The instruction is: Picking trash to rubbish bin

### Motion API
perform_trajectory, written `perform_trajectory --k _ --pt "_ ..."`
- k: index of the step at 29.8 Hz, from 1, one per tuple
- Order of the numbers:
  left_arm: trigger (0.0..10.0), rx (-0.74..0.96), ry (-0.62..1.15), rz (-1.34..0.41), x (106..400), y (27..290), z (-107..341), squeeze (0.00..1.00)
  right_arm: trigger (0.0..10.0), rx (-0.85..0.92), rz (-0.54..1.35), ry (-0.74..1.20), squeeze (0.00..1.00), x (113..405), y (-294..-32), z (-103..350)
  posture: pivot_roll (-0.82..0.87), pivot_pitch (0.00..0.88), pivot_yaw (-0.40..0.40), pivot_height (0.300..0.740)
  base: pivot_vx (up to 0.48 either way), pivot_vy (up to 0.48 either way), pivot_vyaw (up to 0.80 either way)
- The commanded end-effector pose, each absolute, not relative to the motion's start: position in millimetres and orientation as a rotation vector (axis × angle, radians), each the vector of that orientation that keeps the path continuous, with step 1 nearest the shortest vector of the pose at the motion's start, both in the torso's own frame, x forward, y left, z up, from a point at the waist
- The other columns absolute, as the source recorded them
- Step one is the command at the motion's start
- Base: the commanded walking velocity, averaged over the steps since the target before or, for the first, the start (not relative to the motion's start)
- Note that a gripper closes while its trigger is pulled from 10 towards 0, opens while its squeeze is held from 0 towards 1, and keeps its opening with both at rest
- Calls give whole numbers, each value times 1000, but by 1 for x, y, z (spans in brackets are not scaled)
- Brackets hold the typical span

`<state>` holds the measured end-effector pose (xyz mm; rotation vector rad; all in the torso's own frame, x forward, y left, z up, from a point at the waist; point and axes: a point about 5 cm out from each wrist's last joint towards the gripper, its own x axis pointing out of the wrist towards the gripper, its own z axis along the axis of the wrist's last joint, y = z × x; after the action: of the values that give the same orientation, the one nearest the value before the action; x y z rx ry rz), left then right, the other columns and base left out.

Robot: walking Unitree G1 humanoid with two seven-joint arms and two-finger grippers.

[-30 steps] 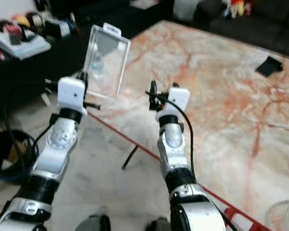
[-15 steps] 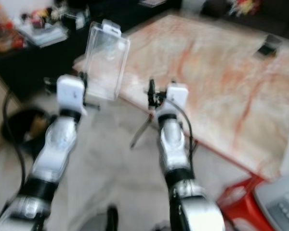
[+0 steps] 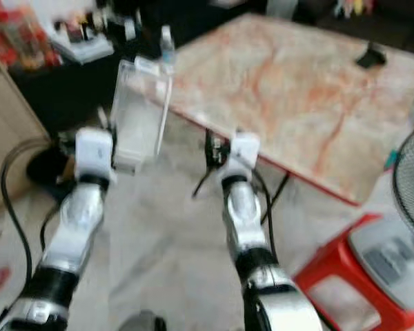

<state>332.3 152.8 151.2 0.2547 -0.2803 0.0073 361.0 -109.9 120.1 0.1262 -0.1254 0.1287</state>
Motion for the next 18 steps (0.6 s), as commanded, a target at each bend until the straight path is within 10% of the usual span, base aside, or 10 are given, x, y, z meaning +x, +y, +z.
perform_trajectory --k 1,18 --pt "10000 250 -199 46 327 171 131 0 10000 142 147 -34 0 356 -108 102 107 152 -28 740 0 0 0" --pt "10000 224 511 185 242 227 -25 0 10000 73 110 648 0 261 -149 -36 96 145 -30 740 0 0 0"
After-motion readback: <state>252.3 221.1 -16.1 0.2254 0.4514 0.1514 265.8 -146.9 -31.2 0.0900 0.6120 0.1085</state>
